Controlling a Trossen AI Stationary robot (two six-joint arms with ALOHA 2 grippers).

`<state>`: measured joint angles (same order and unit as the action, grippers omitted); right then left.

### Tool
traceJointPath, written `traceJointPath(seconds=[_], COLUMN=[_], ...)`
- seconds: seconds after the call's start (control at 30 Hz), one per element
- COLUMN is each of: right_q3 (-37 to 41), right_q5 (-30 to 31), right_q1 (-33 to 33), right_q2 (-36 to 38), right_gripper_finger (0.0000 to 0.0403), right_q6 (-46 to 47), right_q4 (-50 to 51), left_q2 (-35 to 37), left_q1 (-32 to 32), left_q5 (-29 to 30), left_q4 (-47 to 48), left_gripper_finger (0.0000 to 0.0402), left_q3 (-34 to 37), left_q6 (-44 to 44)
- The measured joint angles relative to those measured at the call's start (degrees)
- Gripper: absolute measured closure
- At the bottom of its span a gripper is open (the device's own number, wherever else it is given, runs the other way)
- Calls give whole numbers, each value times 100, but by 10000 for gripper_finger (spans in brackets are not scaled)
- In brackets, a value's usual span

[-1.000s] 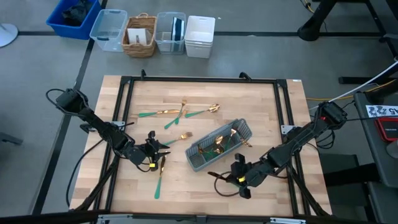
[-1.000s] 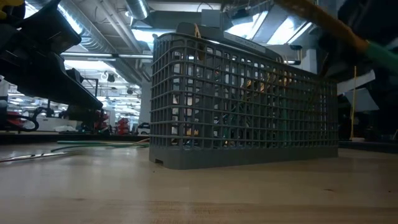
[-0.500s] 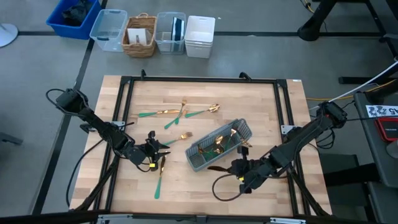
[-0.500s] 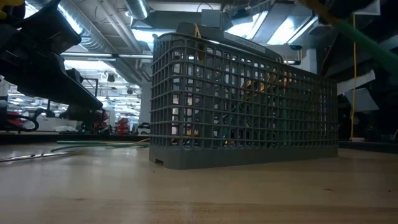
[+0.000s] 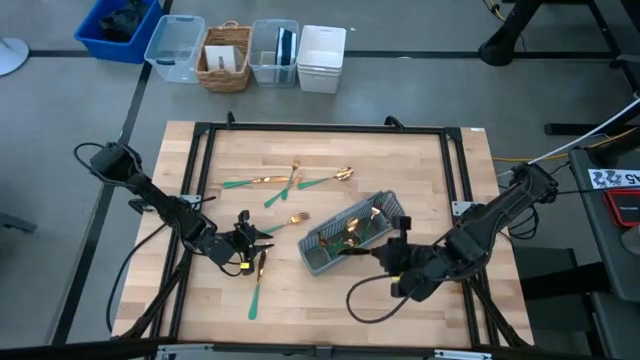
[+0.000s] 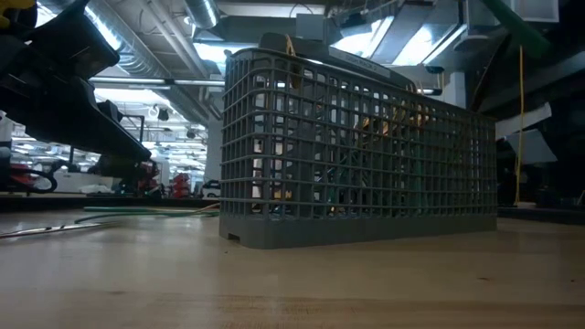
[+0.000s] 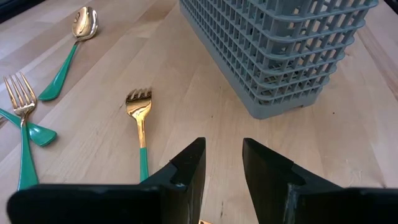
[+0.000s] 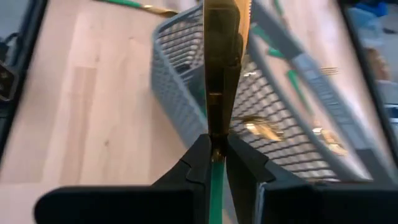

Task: Sort silverware
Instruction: Put the gold knife into the gray silverware organizer

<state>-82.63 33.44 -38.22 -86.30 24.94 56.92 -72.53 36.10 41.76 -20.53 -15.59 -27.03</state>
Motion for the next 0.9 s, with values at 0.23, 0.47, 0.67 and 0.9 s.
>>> traceJointPath(seconds=[0.23,0.47,0.67,0.9], right_q3=[-609,-770,-770,-770], right_q5=[505,822,1250,1790], right_q1=[0,0,0,0], right_q2=[5,316,690,910], right_gripper_finger=[361,361,361,361], right_q6=[-172,-481,-880,-915], right_q4=[800,936,943,1298], left_q2=[1,0,0,0], left_q1=[-1,-2,0,0], left_q5=[0,0,0,0], left_q4=[0,11,9,9], left_gripper_finger=[302,302,302,302], left_q3=[0,0,0,0], left_q6=[0,0,0,0])
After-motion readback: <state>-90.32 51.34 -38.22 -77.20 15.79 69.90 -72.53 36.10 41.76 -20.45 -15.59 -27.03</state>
